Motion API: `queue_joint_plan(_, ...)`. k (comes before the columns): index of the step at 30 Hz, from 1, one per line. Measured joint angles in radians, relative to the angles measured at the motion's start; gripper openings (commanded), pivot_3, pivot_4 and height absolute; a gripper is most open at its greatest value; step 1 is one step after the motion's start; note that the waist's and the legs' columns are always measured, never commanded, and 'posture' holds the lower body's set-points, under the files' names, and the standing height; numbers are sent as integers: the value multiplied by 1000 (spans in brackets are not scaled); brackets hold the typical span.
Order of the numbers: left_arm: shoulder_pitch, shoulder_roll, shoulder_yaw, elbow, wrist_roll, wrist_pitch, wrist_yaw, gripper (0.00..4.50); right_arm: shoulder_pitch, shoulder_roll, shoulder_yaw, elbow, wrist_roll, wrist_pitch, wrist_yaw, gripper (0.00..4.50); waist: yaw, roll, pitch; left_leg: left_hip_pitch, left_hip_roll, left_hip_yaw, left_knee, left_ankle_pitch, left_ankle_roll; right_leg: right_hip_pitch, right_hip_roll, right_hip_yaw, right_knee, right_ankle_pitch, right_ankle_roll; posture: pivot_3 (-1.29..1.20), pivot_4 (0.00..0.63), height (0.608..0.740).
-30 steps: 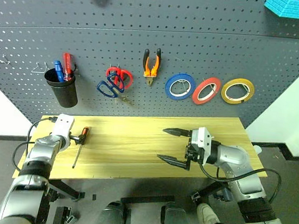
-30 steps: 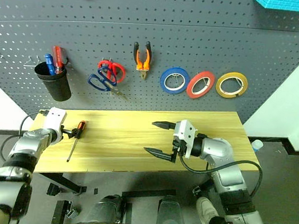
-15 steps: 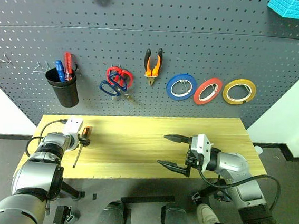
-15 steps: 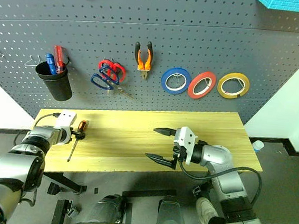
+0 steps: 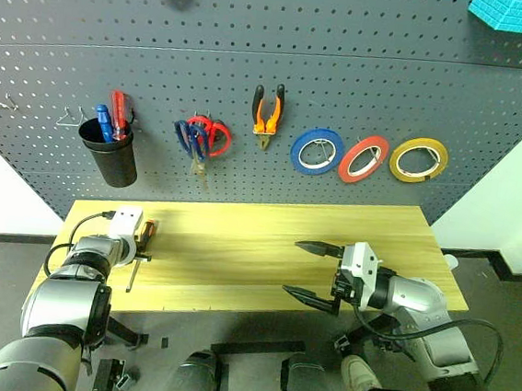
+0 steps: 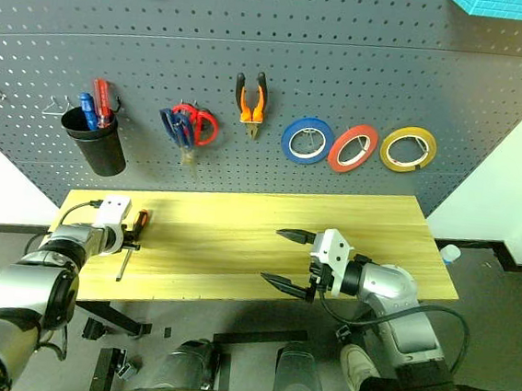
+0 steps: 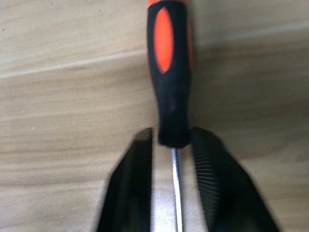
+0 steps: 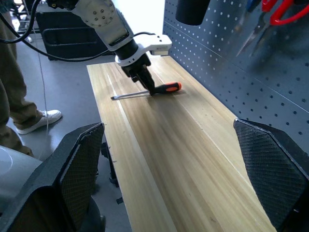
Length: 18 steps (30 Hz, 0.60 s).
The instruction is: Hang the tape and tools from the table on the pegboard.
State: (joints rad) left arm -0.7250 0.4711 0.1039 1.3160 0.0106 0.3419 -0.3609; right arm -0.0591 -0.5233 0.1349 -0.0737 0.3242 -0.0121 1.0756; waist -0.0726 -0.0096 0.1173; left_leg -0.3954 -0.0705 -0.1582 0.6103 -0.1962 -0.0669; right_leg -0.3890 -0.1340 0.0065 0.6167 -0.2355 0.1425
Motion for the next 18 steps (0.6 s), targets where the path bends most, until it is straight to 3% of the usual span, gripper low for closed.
queue_joint_plan(8, 0, 0, 8, 0, 1, -9, 1, 27, 1, -7, 0, -5, 4, 8, -9, 4500, 1, 0, 0, 0, 0, 0, 0, 0, 0, 0, 0, -1, -1, 0, 0, -156, 88, 740)
queue_joint_plan(12, 4, 1, 8, -2, 0, -20, -26, 957, 1, -8, 0, -6, 4, 16, -9, 4500, 1, 0, 1, -2, 0, 0, 1, 0, 0, -1, 0, -1, -1, 0, 0, -146, 98, 740)
queue_joint_plan(18, 5, 4, 29, -3, -19, -18, -39, 3041, 18, -14, 0, -35, 5, 26, -8, 4500, 2, -3, 7, -7, 0, -1, 0, 0, 0, -6, 0, -1, -1, 0, 0, -143, 126, 740)
